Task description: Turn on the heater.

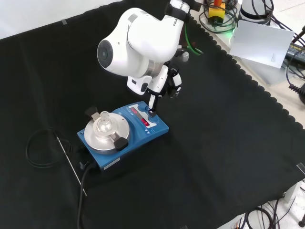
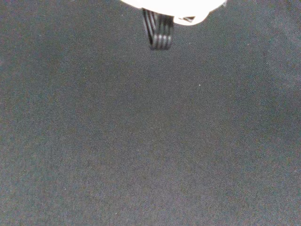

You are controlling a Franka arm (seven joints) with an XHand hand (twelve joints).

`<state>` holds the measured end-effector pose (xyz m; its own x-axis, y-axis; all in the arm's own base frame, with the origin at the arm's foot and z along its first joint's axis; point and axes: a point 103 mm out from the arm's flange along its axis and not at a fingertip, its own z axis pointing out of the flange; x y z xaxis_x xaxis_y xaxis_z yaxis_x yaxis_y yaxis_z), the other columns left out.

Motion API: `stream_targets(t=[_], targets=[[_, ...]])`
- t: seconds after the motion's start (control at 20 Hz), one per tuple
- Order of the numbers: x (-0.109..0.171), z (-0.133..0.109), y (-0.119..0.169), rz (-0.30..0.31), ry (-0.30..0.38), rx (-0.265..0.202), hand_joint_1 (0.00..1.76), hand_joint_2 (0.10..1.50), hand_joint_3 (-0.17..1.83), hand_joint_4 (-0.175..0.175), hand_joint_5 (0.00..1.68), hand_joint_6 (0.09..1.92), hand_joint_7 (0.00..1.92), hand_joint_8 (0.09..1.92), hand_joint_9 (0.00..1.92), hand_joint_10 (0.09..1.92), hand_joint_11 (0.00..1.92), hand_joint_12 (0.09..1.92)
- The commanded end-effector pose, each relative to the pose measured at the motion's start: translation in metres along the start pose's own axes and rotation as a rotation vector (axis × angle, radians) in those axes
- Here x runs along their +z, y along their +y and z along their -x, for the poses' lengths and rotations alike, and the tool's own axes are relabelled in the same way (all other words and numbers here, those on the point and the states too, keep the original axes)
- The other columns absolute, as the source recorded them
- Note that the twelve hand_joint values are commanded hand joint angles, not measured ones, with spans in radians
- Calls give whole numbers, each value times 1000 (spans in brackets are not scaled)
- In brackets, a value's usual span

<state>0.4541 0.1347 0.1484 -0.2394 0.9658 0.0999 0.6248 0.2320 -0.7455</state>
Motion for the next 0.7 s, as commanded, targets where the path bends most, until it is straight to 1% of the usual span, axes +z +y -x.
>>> stream_targets(t=[0.05,0.7], targets=[[2,1,2,-8,2,-1,1400,687,1018,-61,258,287,1561,1431,1624,1342,1206,1215],[3,2,6,-23,2,1,1399,686,1021,-62,276,278,1562,1429,1623,1340,1204,1214]])
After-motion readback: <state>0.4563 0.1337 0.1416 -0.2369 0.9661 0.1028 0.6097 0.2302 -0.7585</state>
